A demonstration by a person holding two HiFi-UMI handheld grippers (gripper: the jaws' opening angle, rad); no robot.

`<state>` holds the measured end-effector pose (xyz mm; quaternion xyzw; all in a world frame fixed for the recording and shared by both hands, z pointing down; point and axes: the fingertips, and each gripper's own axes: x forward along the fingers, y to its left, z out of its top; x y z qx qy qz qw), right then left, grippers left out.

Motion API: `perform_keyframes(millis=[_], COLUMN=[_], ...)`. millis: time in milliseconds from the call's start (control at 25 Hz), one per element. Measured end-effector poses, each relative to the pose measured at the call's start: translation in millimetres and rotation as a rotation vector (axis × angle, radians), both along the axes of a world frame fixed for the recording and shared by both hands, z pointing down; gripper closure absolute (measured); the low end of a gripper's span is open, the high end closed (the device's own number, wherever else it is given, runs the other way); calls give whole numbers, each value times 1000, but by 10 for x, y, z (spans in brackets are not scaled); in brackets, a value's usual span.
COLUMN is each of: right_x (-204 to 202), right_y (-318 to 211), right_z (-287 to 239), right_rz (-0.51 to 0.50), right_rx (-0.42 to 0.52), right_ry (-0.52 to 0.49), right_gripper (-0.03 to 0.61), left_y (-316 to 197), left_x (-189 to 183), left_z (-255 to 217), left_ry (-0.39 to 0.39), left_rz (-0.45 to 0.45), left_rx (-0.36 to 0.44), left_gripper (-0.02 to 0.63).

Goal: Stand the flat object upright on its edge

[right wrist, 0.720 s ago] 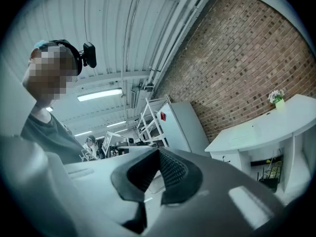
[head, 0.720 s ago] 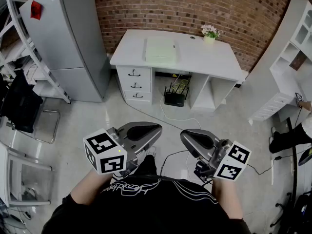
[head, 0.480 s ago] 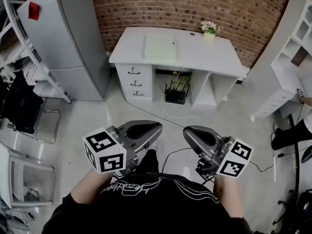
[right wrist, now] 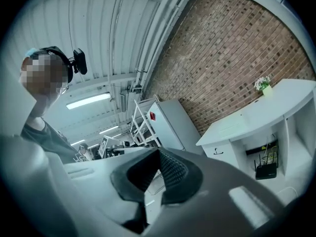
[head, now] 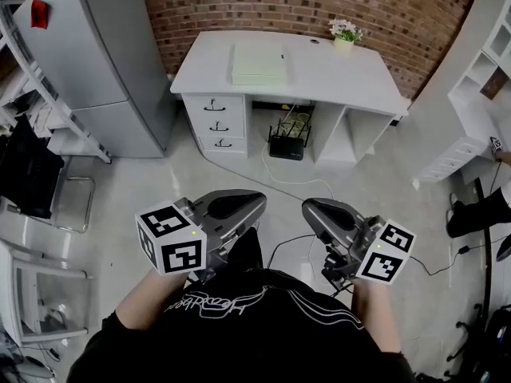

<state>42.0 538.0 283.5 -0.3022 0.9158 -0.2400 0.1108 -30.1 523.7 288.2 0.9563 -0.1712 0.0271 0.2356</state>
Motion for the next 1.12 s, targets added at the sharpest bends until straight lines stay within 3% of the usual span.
perform_keyframes(millis=[280, 880, 1120], right_x=[-40, 93, 32], right_y=[-542, -2601, -3400], right_z=[117, 346, 476], right_rz=[-11, 24, 11], right_rx=[-8, -183, -230], right_ry=[41, -1, -19], right_gripper=[575, 575, 575], left_y=[-587, -2720, -3497], left_x=[13, 35, 17], left_z=[81, 396, 552], left_ry=[3, -4, -31], left_rz=[23, 4, 0], left_rx=[-11, -188, -217], left_gripper=[611, 611, 611])
